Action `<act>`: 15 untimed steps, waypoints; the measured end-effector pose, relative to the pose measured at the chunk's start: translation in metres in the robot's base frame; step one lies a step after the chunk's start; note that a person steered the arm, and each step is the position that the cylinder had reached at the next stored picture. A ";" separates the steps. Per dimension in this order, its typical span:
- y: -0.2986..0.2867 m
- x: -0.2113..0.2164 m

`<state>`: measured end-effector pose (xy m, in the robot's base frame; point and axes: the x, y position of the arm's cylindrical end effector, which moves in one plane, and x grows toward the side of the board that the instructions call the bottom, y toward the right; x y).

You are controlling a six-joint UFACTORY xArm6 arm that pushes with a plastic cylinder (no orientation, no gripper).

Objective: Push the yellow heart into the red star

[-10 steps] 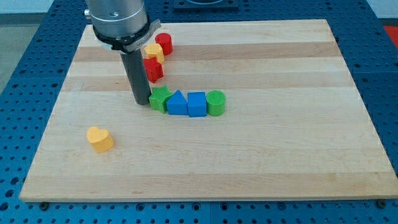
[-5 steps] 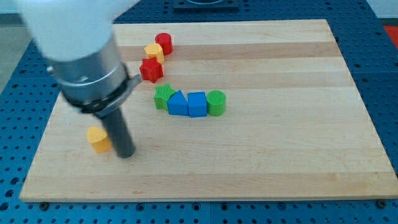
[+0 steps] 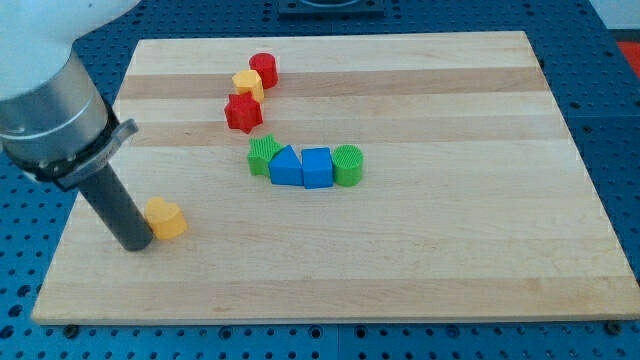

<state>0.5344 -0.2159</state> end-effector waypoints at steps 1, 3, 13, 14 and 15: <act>0.000 -0.015; -0.005 0.003; 0.050 -0.095; 0.070 -0.094; 0.087 -0.101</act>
<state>0.4338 -0.1290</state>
